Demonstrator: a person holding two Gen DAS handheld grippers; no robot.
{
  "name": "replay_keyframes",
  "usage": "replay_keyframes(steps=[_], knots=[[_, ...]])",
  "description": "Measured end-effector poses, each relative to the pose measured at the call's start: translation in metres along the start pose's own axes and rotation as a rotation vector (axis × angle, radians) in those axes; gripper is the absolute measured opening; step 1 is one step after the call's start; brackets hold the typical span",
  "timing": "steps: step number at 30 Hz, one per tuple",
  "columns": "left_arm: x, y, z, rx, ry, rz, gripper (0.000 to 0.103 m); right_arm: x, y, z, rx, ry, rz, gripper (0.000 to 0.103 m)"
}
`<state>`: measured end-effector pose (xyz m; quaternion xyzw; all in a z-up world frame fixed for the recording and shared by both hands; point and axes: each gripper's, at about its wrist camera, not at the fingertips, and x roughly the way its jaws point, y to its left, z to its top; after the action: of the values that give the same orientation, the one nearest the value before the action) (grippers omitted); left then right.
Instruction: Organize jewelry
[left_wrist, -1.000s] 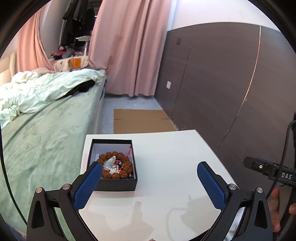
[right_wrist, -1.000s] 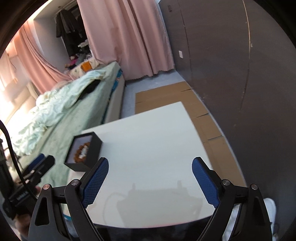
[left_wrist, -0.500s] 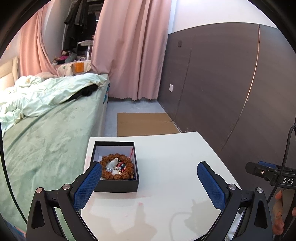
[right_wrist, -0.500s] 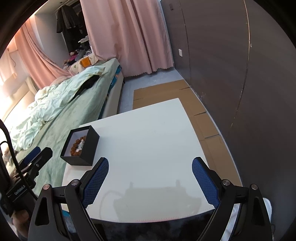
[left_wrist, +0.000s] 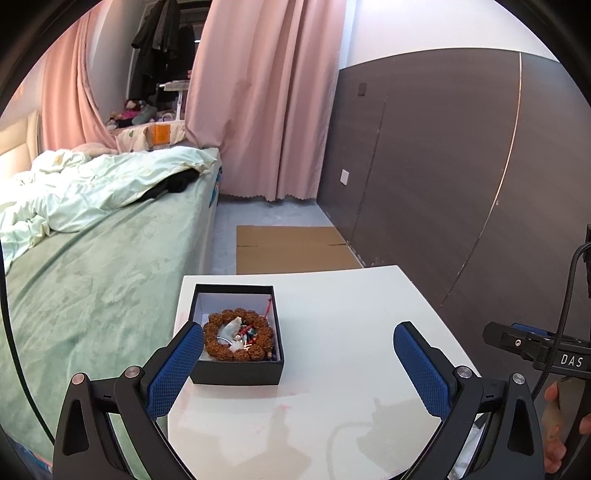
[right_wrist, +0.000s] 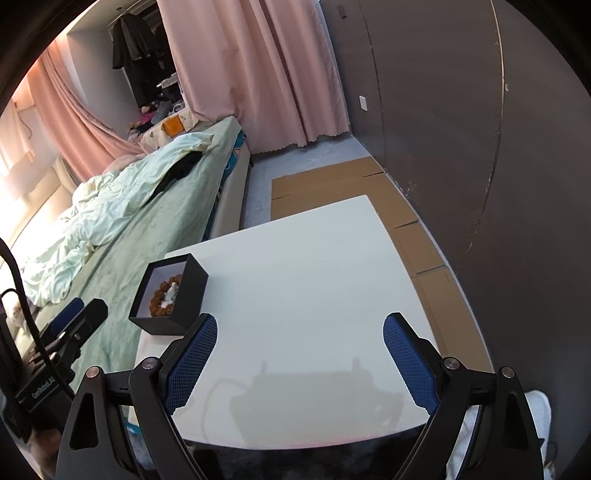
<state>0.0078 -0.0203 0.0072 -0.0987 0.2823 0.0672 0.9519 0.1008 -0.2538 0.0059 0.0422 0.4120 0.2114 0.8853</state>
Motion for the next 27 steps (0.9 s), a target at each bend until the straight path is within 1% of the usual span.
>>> replay_keyframes(steps=[4, 7, 12, 27], knots=[[-0.0008, 0.0, 0.0001, -0.002, 0.001, -0.005, 0.102, 0.0009, 0.0012, -0.0004, -0.005, 0.007, -0.01, 0.092], [-0.0016, 0.0001, 0.0, 0.0, 0.007, -0.023, 0.102, 0.001, 0.0004, 0.0, 0.004, 0.01, -0.01, 0.092], [-0.001, 0.0, 0.0005, 0.001, 0.009, -0.019, 0.102, 0.0024, -0.0001, -0.0003, 0.001, 0.013, -0.021, 0.092], [-0.0056, 0.0006, 0.0027, 0.006, 0.001, -0.021, 0.102, 0.0007, -0.0013, -0.0008, 0.005, 0.018, -0.017, 0.092]])
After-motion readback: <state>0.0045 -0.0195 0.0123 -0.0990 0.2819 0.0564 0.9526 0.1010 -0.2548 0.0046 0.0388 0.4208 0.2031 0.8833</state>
